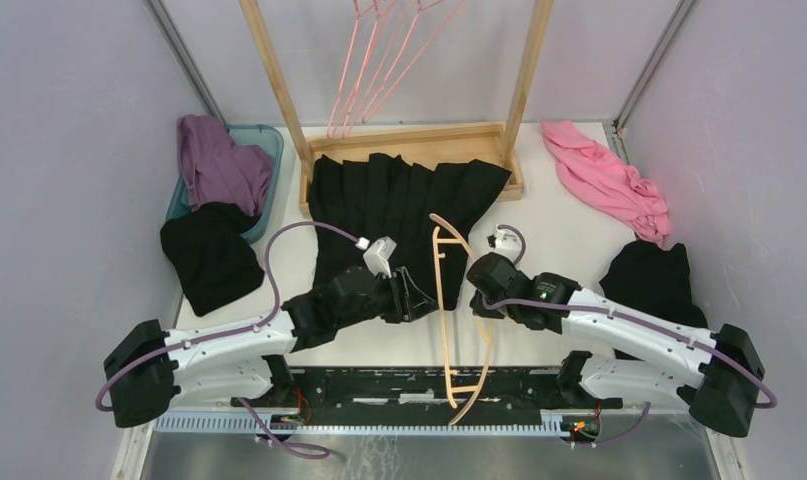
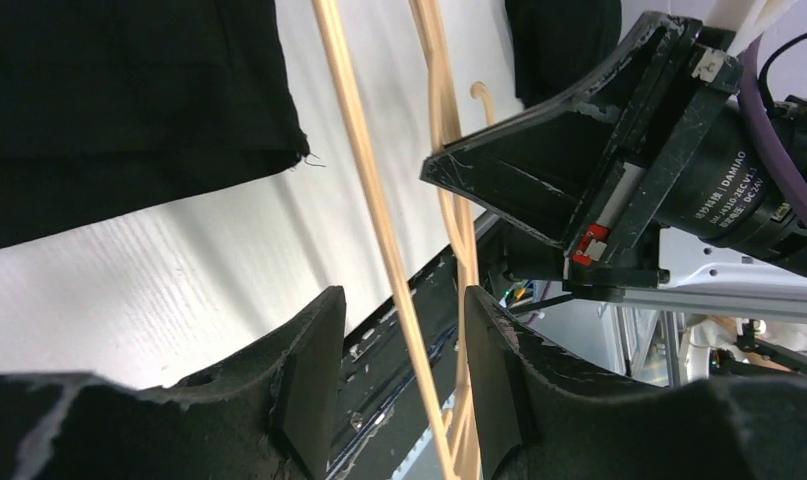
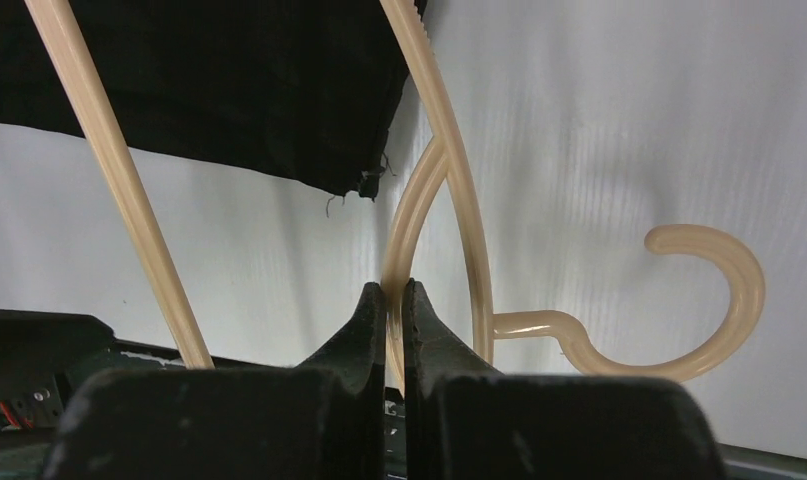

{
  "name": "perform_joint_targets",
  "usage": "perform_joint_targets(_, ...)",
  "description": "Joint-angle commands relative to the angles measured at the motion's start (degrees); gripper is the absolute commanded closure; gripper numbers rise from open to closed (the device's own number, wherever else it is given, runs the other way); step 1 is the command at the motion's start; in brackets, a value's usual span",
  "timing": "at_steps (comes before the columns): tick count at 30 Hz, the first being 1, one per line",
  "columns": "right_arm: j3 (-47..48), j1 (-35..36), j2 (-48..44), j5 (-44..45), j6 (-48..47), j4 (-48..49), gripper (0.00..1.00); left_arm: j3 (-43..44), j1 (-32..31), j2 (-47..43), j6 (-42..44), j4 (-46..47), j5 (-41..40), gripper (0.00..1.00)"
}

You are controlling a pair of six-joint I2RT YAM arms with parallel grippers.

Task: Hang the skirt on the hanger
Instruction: Hang the skirt at the center of the board.

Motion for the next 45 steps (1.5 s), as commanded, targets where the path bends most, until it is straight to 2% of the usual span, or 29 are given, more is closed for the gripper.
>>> perform_joint_targets(1, 2.71, 0.37, 0.87, 1.77, 1.31, 5.8, 0.99, -0.37, -2.1, 1.37, -4.42, 6.21, -2.33, 0.45)
perform_joint_targets(15, 0.49, 0.62, -1.5, 1.29, 4.36, 10.83, 0.99, -4.74, -9.01, 7.92, -10.9, 15.71, -8.5, 0.47)
perform_joint_targets(16, 0.01, 0.62, -1.92, 0.82, 4.85, 11.39, 0.99, -4.94, -9.43, 7.95, -11.22, 15.91, -9.04, 0.54)
perform_joint_targets(18, -0.78, 0.72, -2.64, -0.39, 5.28, 12.31, 0.99, -4.94, -9.6, 7.85, -11.53, 15.08, -8.87, 0.85)
perform_joint_targets(19, -1.08, 0.83, -2.99, -0.85, 5.24, 12.36, 0.99, -4.69, -9.6, 7.74, -11.55, 14.22, -8.49, 0.95)
perform_joint_targets(23, -1.38, 1.27, -4.09, -4.02, 3.05, 11.14, 0.99, -5.17, -9.58, 5.6, -10.85, 11.24, -4.01, 0.97)
perform_joint_targets(24, -1.04, 1.35, -4.21, -5.16, 1.67, 10.29, 0.99, -5.76, -9.6, 4.52, -11.01, 10.74, -2.86, 0.97)
perform_joint_targets(26, 0.39, 1.48, -4.66, -6.24, -1.61, 6.36, 0.89, -8.26, -9.6, 1.41, -12.68, 10.88, -0.65, 0.97)
perform_joint_targets(28, 2.03, 1.47, -5.98, -6.48, -5.3, 2.14, 0.61, -11.78, -9.65, -3.29, -14.56, 10.43, 0.65, 0.97)
perform_joint_targets(29, 3.5, 1.41, -6.63, -6.23, -7.25, -0.8, 0.53, -13.42, -9.63, -5.82, -15.63, 9.6, 0.97, 0.97)
perform_joint_targets(34, 12.14, 1.42, -8.67, -1.24, -16.21, -12.31, 0.5, -20.43, -10.39, -21.1, -21.68, 4.63, 2.86, 0.97)
perform_joint_targets(37, 15.98, 1.44, -5.54, 3.12, -21.51, -15.22, 0.52, -20.12, -11.5, -27.96, -22.81, -4.22, 3.14, 0.97)
perform_joint_targets(40, 17.2, 1.43, 0.4, 4.68, -25.32, -13.55, 0.54, -19.88, -12.28, -34.28, -24.57, -8.35, 4.31, 0.97)
perform_joint_targets(45, 16.25, 1.42, 9.51, 0.88, -32.78, -4.12, 0.57, -18.73, -14.51, -42.64, -28.38, -18.76, 6.27, 0.97)
